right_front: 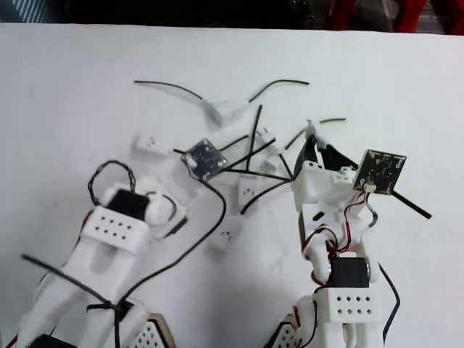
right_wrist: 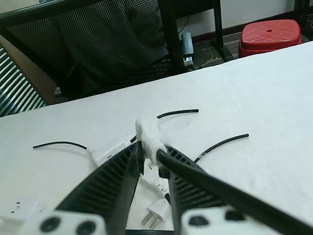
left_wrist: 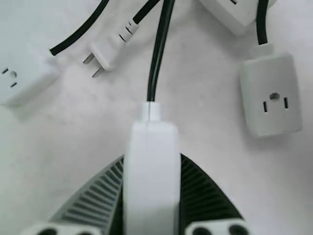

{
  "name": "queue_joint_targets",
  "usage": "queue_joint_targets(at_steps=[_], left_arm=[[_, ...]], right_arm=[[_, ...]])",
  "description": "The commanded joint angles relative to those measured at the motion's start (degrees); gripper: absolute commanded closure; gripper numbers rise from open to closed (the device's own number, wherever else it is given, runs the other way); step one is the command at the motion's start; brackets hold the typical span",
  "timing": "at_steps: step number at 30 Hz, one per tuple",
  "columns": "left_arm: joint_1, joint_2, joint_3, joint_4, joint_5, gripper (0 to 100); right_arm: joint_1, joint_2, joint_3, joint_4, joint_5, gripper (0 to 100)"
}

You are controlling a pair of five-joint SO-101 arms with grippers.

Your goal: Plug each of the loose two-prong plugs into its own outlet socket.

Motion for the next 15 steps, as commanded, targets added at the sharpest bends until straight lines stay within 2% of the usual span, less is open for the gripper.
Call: queue_joint_targets(at_steps=[1,5,8,15], left_arm=[[0.66,-1.98,3.43,-5.98,2.29,93],[0.66,-1.89,6.24,-7.65,6.15,81],[-0.13,-1.89,6.77,-7.65,6.33,74],[-6.9,-1.98,6.77,-10.2,4.22,73]], right_arm=[[-0.4,-0.57,-0.88,-0.84,0.09,98.1],[-0.4,-0.57,-0.88,-0.84,0.09,98.1],[-0.4,-0.57,-0.88,-0.84,0.09,98.1],[-0.4,-0.48,-0.79,-0.84,0.09,98.1]])
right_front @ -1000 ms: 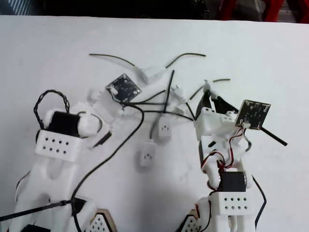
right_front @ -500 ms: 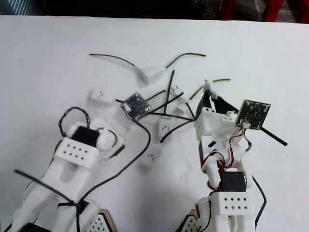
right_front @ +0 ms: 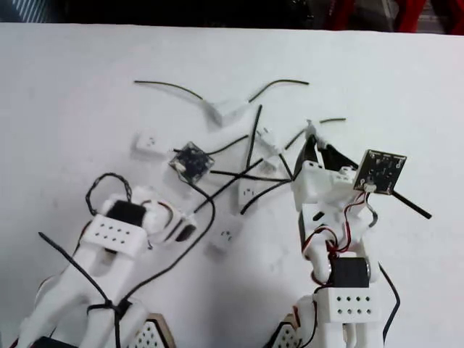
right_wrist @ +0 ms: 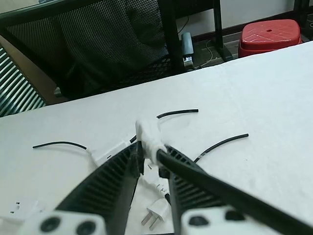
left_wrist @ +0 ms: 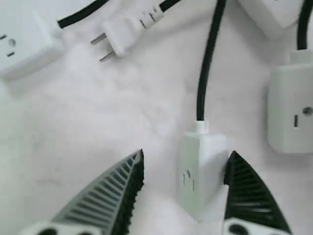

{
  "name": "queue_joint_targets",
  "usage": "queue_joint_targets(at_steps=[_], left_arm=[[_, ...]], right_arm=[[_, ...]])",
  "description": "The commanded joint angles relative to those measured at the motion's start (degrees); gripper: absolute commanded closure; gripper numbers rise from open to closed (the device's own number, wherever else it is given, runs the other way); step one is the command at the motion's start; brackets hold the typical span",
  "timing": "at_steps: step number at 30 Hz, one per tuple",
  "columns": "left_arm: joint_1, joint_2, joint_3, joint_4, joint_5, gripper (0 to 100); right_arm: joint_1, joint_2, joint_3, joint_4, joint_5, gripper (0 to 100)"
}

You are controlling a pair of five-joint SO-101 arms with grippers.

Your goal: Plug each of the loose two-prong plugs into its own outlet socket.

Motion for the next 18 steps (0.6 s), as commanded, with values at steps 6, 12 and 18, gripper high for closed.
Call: queue_joint_targets(at_steps=[6,12,18], left_arm=[[-7.34,-1.71,-0.62,-1.93,-4.13,73],[-11.74,-1.71,-0.97,-3.78,-5.63,73],[-13.05,-2.15,-5.89,0.44,-5.63,73]], right_arm=[[-0.4,-0.48,-0.79,-0.84,0.09,98.1],[-0.48,-0.48,-0.79,-0.84,0.09,98.1],[-0.48,-0.48,-0.79,-0.84,0.09,98.1]])
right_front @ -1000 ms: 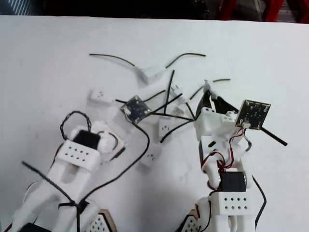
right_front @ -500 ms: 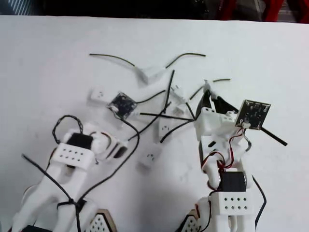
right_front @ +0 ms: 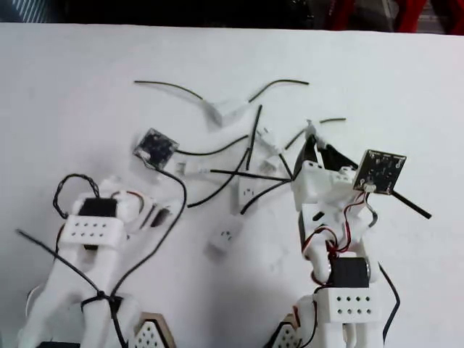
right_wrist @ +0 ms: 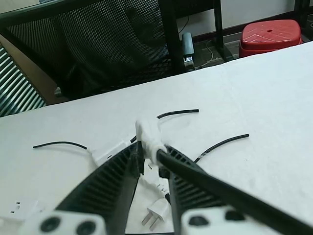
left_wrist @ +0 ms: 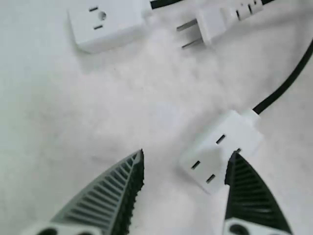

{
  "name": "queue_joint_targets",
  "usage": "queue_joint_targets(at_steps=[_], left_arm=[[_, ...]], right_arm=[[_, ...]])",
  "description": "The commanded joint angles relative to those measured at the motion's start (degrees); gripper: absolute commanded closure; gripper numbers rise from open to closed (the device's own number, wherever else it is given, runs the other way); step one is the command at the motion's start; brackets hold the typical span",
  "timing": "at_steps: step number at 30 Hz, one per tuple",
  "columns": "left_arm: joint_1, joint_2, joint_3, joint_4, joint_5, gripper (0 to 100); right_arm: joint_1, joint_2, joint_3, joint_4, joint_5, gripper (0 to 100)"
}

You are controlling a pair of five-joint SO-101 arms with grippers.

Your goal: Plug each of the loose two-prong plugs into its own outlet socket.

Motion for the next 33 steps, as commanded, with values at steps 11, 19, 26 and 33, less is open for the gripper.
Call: queue_joint_targets(at_steps=[11,19,26,33], left_arm=[[4.79,-1.36,-13.45,16.97,-12.92,73],[6.64,13.85,-19.52,17.41,-17.05,73],[6.9,28.44,-27.25,16.88,-17.14,73],[6.99,40.57,-32.09,16.97,-14.51,81]], right_arm=[[-0.48,-0.48,-0.79,-0.84,0.09,98.1],[-1.8,-0.48,-0.79,0.4,0.18,98.1],[-2.33,-0.48,-0.79,0.75,0.18,98.1],[-2.33,-0.48,-0.79,0.75,0.18,98.1]])
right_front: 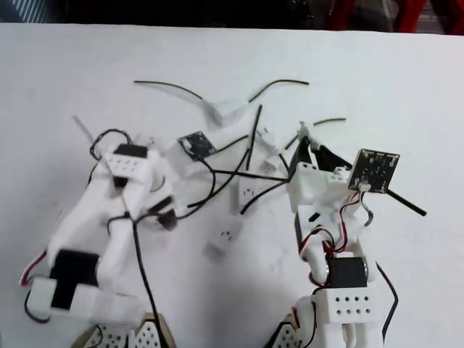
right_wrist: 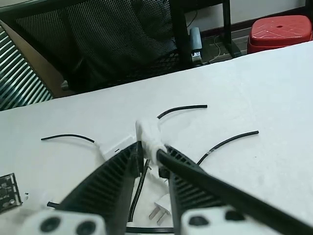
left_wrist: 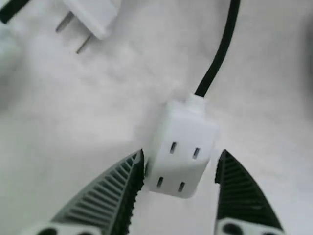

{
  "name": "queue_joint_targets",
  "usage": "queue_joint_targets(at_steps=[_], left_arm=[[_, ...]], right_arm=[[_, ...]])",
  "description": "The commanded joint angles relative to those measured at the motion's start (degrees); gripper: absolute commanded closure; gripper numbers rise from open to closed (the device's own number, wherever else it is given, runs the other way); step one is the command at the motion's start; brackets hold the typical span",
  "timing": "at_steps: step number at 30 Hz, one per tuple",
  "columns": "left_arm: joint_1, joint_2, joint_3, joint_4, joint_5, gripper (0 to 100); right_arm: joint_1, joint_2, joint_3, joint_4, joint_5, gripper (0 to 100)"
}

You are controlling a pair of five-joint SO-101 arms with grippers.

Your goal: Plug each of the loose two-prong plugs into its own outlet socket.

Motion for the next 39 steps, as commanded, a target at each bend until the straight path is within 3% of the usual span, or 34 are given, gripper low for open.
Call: queue_joint_targets(at_steps=[1,9,12,16,25,34,39], left_arm=[[0.48,3.82,-4.57,-0.18,4.22,81],[1.71,6.29,-10.46,0.26,20.92,81],[3.21,6.2,-10.81,1.76,23.82,75],[3.47,4.7,-11.43,5.01,23.91,67],[1.1,-15.25,-9.58,11.25,20.57,67],[-9.89,-38.73,2.37,10.64,20.22,67],[-15.6,-45.32,12.13,4.31,20.31,67]], right_arm=[[-0.31,-0.48,-0.79,0.13,0.18,98.1],[-0.31,-0.48,-0.79,0.13,0.18,98.1],[-0.31,-0.48,-0.79,0.13,0.18,98.1],[-0.31,-0.48,-0.79,0.13,0.18,98.1],[-1.19,-0.48,-0.79,0.22,2.46,98.1],[-14.11,-0.4,-0.88,6.29,11.6,98.1],[-20.97,-0.4,-1.05,9.8,14.86,98.1]])
